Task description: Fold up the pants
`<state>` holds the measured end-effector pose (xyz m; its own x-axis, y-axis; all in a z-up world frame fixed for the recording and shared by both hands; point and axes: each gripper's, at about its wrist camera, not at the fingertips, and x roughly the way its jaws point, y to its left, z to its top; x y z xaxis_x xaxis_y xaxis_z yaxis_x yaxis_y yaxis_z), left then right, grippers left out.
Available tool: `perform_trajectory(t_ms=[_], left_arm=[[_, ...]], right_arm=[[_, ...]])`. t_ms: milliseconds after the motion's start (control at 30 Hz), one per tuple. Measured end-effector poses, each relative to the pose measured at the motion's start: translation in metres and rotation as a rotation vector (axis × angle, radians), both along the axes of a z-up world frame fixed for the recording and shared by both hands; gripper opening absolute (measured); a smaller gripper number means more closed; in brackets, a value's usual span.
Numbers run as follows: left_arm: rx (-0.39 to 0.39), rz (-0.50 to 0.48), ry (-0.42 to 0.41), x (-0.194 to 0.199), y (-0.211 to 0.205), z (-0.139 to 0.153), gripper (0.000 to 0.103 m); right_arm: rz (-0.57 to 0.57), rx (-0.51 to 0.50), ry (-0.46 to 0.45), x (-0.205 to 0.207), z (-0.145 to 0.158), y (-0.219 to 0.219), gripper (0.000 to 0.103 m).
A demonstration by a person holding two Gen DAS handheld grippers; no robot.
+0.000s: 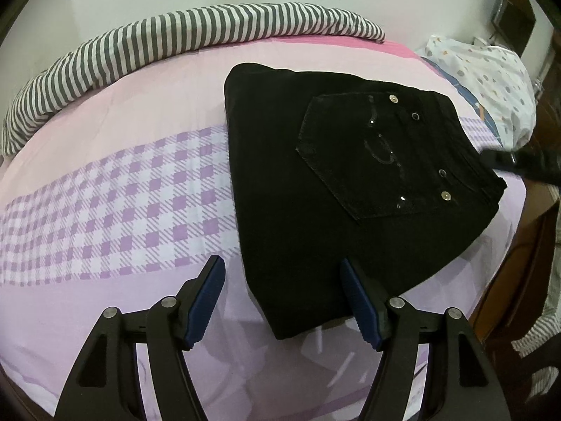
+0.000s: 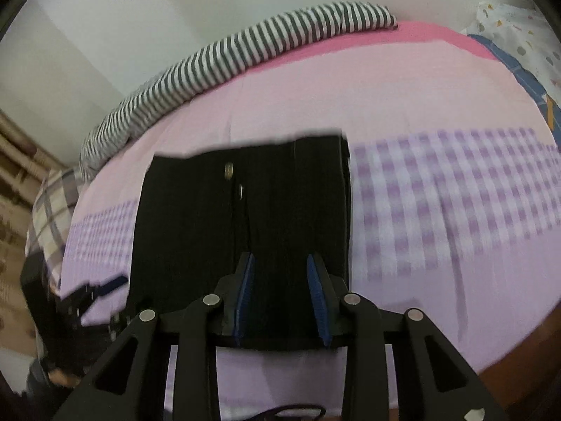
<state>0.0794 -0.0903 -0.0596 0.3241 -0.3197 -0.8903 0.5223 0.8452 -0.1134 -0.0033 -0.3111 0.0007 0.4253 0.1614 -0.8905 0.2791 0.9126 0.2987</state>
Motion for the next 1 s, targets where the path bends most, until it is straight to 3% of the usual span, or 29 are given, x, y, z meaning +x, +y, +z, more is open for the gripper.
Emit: perform_trajectory(t_ms=[367,500,600,667,767,867,1000], left_arm=[[-0.033,0.027,0.053,0.002,0.005,-0.005,0.069],[-0.038,0.019,0.053,0.003,0.005,-0.001,0.069],[-0.058,0.021,0.051,0.005,0.008,0.005,0.069],[-0.084,0.037,0.048,0.007,0.014,0.009,0.069],[-0.155,0.068,0.075,0.014,0.027,0.013,0.069],[-0.232,0.127,0.135,0.028,0.040,0.010,0.069],[-0.305,0.193,0.242,0.049,0.049,-0.001,0.069]], right_arm=[[0.017,-0.042,0.030,-0.027,-0.013,0.009,0.029],[0.016,0.007,0.023,-0.025,-0.012,0.001,0.029],[-0.008,0.111,-0.020,-0.027,-0.009,-0.013,0.033],[-0.033,0.173,-0.063,-0.031,-0.006,-0.022,0.035],[-0.050,0.181,-0.092,-0.033,-0.001,-0.034,0.041],[-0.065,0.227,-0.098,-0.032,-0.002,-0.048,0.055],[-0.078,0.311,-0.077,-0.027,-0.014,-0.067,0.057]])
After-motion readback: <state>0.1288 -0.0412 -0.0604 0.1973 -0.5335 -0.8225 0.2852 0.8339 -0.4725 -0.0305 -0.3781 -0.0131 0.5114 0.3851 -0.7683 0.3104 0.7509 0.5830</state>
